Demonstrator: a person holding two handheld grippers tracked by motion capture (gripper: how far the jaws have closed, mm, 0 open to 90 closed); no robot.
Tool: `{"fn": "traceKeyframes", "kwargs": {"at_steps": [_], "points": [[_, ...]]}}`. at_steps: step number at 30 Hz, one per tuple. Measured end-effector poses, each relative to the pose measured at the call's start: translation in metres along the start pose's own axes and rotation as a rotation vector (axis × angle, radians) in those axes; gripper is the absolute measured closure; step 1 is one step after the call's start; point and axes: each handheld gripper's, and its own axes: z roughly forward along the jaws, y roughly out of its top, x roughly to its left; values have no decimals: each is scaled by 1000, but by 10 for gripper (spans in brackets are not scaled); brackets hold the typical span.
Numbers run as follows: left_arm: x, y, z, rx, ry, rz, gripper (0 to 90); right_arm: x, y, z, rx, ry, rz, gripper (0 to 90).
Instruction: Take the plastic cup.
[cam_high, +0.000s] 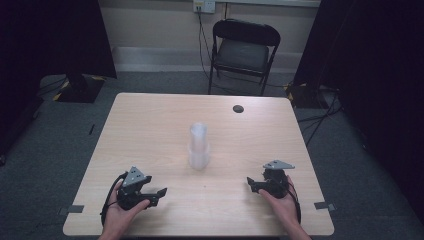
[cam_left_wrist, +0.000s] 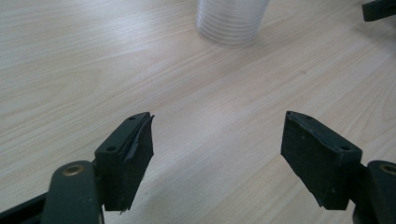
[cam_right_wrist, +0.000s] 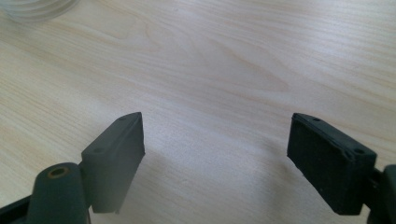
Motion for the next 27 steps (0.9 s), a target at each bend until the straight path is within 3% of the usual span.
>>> {"fn": "traceKeyframes", "kwargs": {"at_steps": [6,11,15,21,25,27], "points": [[-2,2,0,-6,0,34,281,-4,2,-5,-39,-1,-4,227],[-5,4,2,9,-14,39,281,-4,3,-11,-71,34,-3,243],[-5,4,4,26,-14,30,272,1,5,-17,-118,64,-23,253],[-5,4,4,25,-17,32,264,10,8,-23,-144,118,-21,262],[-7,3,1,17,-15,34,263,17,15,-26,-165,129,-24,231],[-8,3,0,17,-15,33,262,22,18,-28,-165,143,-44,226]]}}
